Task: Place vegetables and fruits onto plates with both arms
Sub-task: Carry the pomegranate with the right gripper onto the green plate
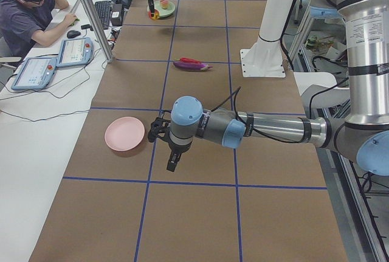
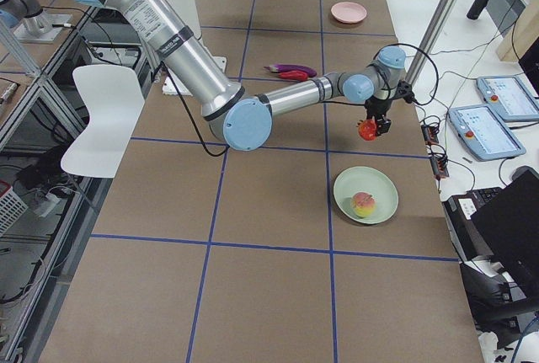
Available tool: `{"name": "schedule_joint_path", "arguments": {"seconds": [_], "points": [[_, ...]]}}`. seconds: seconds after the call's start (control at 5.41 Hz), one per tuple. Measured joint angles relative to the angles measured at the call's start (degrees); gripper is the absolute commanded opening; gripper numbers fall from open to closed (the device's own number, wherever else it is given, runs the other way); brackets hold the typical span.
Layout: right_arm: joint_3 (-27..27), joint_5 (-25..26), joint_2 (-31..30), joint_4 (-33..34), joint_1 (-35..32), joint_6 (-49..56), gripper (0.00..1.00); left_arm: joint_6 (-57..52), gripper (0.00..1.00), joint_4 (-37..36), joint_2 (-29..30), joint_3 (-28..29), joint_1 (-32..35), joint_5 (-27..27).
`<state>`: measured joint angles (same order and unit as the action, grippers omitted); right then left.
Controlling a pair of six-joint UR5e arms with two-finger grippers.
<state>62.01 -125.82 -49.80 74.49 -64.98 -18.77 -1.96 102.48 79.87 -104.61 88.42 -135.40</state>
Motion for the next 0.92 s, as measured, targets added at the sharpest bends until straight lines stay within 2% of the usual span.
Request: {"name": "schedule_joint_path", "arguments": {"seconds": [0.18, 0.37, 0.55, 0.92], "points": [[-2.2, -0.7, -2.6, -2.6, -2.0, 3.1, 0.96, 0.0, 1.0, 0.0, 0.0, 0.0, 0.0, 0.0], [-2.8, -0.8, -4.0, -3.9, -2.5, 3.9, 1.0, -0.1, 1.0, 0.0, -0.1, 0.0, 0.0, 0.0], [-2.2, -1.0, -4.9, -5.0, -2.7, 3.3, 1.0, -0.1, 1.0, 0.0, -0.1, 0.1, 0.0, 0.0], [5.5, -1.8, -7.0, -6.1, -2.3, -7.9, 1.0, 0.1, 1.0, 0.1, 0.0, -0.2, 0.0, 0.0]]}}
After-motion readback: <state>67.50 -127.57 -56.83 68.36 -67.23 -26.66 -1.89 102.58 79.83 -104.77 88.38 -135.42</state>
